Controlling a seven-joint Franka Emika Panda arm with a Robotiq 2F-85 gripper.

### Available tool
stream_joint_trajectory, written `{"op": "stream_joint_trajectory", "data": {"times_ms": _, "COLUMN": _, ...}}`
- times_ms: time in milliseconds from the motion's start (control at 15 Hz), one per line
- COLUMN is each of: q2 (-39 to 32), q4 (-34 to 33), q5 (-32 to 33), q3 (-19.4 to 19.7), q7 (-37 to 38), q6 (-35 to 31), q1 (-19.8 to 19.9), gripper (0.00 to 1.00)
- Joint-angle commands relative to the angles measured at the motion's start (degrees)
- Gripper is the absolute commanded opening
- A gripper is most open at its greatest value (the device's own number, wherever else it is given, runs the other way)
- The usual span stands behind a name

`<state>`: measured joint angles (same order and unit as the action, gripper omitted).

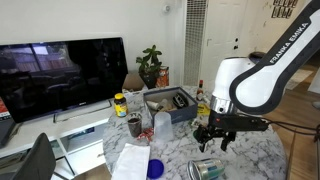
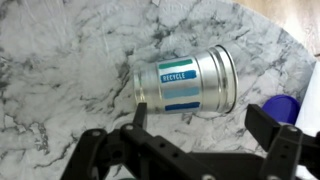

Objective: Turn the silver cup over and turn the plastic cup over and then put it on the silver cup

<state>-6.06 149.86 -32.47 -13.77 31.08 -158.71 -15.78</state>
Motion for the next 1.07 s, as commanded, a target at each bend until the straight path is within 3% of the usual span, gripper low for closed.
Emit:
{"op": "stream_joint_trajectory", "data": {"times_ms": 0, "q2": 0.0, "q4": -0.1, "q5": 0.2, "q3": -0.3, "q7": 0.4, "q6": 0.1, "q1": 0.4, "gripper": 1.0}}
{"op": "stream_joint_trajectory", "data": {"times_ms": 267, "q2": -1.2, "q4": -2.4, "q5": -2.7, "q3": -0.5, "q7": 3.3, "q6": 1.9, "q1": 0.4, "gripper": 1.0}}
{"op": "stream_joint_trajectory", "data": {"times_ms": 533, "q2": -1.0, "q4": -2.7, "q5": -3.3, "q3": 0.0, "q7": 13.5, "q6": 2.5, "q1": 0.3, "gripper": 1.0}}
{"op": "stream_joint_trajectory", "data": {"times_ms": 600, "q2": -0.4, "q4": -1.9, "q5": -1.4, "q3": -0.1, "q7": 10.5, "q6": 0.9, "q1": 0.5, "gripper": 1.0}}
{"op": "stream_joint_trajectory", "data": {"times_ms": 1000, "q2": -2.0, "q4": -3.0, "q5": -1.4, "q3": 0.9, "q7": 17.7, "q6": 1.8, "q1": 0.7, "gripper": 1.0}}
